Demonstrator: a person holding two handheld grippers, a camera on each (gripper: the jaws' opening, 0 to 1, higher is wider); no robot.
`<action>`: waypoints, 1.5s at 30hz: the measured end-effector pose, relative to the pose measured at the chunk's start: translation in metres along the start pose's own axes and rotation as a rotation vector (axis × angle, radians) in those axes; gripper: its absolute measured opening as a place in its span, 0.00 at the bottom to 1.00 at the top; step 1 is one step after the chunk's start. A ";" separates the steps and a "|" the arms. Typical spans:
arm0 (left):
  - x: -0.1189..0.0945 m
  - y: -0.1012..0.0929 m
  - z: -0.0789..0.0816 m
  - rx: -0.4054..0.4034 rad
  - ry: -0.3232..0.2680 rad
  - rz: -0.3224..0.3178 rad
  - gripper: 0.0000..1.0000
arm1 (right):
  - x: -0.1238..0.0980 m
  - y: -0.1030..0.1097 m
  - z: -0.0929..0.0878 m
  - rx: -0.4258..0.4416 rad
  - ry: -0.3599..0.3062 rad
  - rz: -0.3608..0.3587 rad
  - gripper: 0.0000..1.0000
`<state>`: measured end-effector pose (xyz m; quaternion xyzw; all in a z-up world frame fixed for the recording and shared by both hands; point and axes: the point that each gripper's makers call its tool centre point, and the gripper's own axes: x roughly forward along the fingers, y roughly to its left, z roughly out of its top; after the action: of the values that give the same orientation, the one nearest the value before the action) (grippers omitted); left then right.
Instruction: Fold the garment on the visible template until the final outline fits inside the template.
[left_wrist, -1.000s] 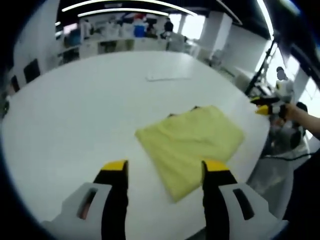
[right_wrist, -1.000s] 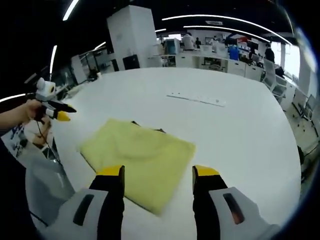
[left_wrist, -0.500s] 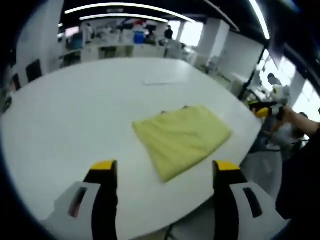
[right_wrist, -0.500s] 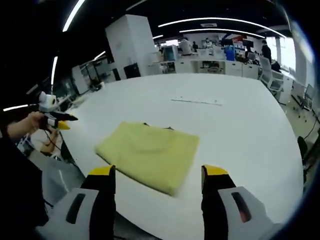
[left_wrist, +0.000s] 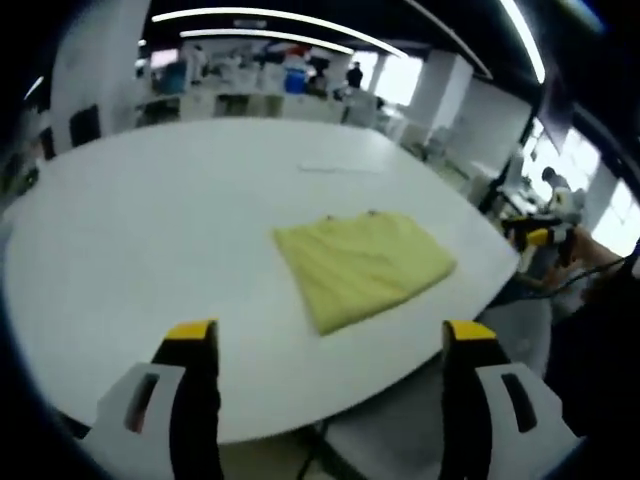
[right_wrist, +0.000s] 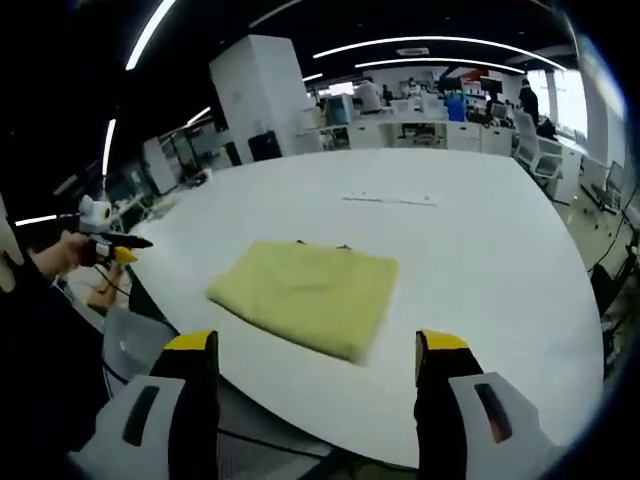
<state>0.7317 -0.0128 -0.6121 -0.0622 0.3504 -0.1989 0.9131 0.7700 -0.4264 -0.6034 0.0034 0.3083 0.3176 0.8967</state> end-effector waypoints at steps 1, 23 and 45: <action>-0.002 0.001 -0.001 -0.006 -0.001 0.003 0.89 | -0.001 0.000 -0.003 0.002 0.006 -0.002 0.82; 0.008 0.001 -0.008 0.023 0.054 -0.004 0.99 | 0.010 -0.001 -0.011 0.019 0.034 0.011 0.79; 0.092 -0.015 -0.054 0.065 0.180 -0.133 0.85 | 0.086 -0.030 -0.066 0.015 0.202 0.068 0.54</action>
<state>0.7532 -0.0626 -0.7047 -0.0376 0.4195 -0.2753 0.8642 0.8025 -0.4136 -0.7103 -0.0111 0.3992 0.3444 0.8497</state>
